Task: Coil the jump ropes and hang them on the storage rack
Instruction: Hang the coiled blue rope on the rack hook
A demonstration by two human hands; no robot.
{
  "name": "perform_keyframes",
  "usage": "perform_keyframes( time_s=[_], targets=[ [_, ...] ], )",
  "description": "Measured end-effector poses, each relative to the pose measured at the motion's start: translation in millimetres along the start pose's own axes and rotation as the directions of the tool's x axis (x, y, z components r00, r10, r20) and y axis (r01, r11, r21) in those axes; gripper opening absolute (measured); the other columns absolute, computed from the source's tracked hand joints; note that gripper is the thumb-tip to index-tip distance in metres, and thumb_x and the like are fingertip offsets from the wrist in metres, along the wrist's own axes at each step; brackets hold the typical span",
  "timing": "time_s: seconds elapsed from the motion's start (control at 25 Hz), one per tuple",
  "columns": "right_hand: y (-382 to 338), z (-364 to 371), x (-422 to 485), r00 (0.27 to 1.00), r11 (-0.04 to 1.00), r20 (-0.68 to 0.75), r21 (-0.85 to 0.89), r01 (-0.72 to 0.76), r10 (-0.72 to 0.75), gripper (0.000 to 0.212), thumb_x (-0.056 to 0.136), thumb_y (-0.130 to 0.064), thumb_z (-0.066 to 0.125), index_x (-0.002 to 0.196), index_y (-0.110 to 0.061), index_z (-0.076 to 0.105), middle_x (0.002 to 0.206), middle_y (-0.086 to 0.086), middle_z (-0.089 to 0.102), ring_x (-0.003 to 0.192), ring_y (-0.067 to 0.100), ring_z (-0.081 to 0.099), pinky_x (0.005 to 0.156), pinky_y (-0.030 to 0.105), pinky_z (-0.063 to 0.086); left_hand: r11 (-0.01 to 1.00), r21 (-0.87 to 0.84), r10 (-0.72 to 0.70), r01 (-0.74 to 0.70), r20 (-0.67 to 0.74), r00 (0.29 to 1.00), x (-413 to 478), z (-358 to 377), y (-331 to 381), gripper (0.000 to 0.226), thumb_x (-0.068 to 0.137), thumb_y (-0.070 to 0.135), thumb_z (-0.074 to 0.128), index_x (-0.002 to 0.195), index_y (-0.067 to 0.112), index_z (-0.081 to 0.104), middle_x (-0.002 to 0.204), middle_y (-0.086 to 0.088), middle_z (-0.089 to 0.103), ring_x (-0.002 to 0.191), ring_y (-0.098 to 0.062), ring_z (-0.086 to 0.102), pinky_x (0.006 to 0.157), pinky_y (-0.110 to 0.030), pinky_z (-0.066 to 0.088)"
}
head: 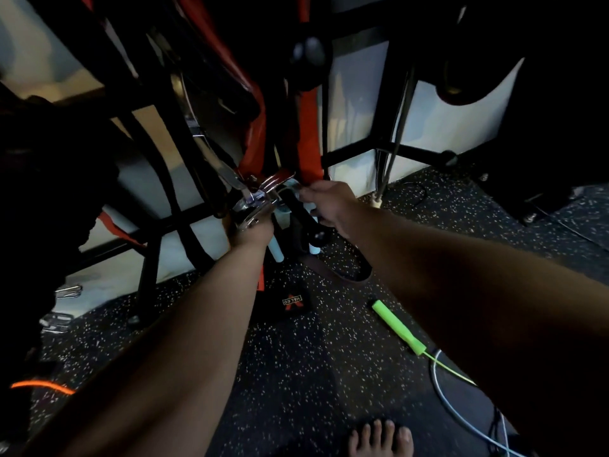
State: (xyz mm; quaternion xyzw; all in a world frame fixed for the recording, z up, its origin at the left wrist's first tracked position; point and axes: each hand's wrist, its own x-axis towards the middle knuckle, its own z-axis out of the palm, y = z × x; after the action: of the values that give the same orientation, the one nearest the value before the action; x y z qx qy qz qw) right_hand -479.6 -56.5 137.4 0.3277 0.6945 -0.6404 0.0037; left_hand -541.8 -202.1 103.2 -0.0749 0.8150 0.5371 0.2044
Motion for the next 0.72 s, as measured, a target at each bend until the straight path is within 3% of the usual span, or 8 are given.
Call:
perform_keyframes(
  time_s=[0.08,0.16,0.28,0.4,0.56,0.64,0.72],
  targets=[
    [4,-9,-21,1.0,0.998,0.026,0.061,-0.008,0.006,0.036,0.094,-0.033,0.069,0.126,-0.019,0.067,0.109,0.0,0.073,0.082,0.018,0.065,0.076,0.033,0.054,0.986,-0.055,0.146,-0.157,-0.166,0.975,-14,-10,-7,0.034,0.089,0.02,0.078,0.112,-0.002,0.065,0.102,-0.007,0.07,0.09,-0.011,0.065,0.072,-0.003,0.043],
    [10,-20,-49,1.0,0.998,0.004,0.065,0.004,-0.004,0.027,0.097,-0.032,0.064,0.122,-0.021,0.068,0.102,-0.005,0.074,0.079,0.016,0.066,0.069,0.03,0.052,0.99,-0.036,0.13,-0.14,-0.205,0.97,-49,-17,-6,0.045,0.084,0.032,0.082,0.116,0.003,0.068,0.104,-0.007,0.074,0.094,-0.019,0.069,0.074,-0.019,0.048],
    [21,-42,-100,0.998,0.997,-0.051,0.079,-0.019,0.023,0.016,0.1,-0.028,0.06,0.112,-0.023,0.068,0.095,-0.006,0.073,0.071,0.013,0.065,0.064,0.03,0.048,0.996,-0.025,0.083,-0.087,-0.111,0.99,-97,-18,-16,0.02,0.09,0.03,0.078,0.105,0.019,0.072,0.101,0.001,0.075,0.089,-0.015,0.069,0.079,-0.027,0.056],
    [30,-66,-155,0.994,0.996,-0.088,0.077,-0.054,0.061,0.015,0.099,-0.026,0.061,0.109,-0.017,0.068,0.099,0.001,0.075,0.067,0.012,0.061,0.051,0.02,0.045,0.993,-0.018,0.114,-0.115,-0.071,0.991,-154,-19,-17,0.011,0.088,0.035,0.079,0.093,0.028,0.073,0.098,0.003,0.077,0.087,-0.015,0.072,0.087,-0.04,0.061],
    [41,-97,-239,0.986,0.999,-0.165,0.021,-0.024,0.028,0.008,0.098,-0.018,0.061,0.095,-0.017,0.069,0.09,0.004,0.073,0.061,0.013,0.057,0.042,0.016,0.042,0.984,0.072,0.156,-0.163,0.087,0.984,-233,-11,-2,0.01,0.086,0.039,0.08,0.085,0.031,0.074,0.09,0.006,0.077,0.087,-0.017,0.073,0.084,-0.034,0.058],
    [48,-117,-281,0.977,1.0,-0.214,-0.015,0.003,-0.006,0.01,0.099,-0.017,0.06,0.093,-0.016,0.068,0.084,0.003,0.071,0.06,0.015,0.058,0.046,0.018,0.046,0.963,0.116,0.221,-0.244,0.182,0.958,-274,-4,11,0.012,0.085,0.039,0.081,0.081,0.031,0.073,0.087,0.007,0.076,0.083,-0.016,0.071,0.08,-0.03,0.055],
    [57,-137,-320,0.971,0.998,-0.239,-0.062,0.016,-0.031,0.011,0.098,-0.021,0.06,0.093,-0.018,0.07,0.085,0.002,0.074,0.067,0.021,0.066,0.062,0.029,0.057,0.936,0.142,0.276,-0.323,0.274,0.921,-308,4,23,0.013,0.085,0.038,0.081,0.083,0.027,0.075,0.083,0.007,0.074,0.078,-0.015,0.068,0.076,-0.028,0.054]
  ],
)
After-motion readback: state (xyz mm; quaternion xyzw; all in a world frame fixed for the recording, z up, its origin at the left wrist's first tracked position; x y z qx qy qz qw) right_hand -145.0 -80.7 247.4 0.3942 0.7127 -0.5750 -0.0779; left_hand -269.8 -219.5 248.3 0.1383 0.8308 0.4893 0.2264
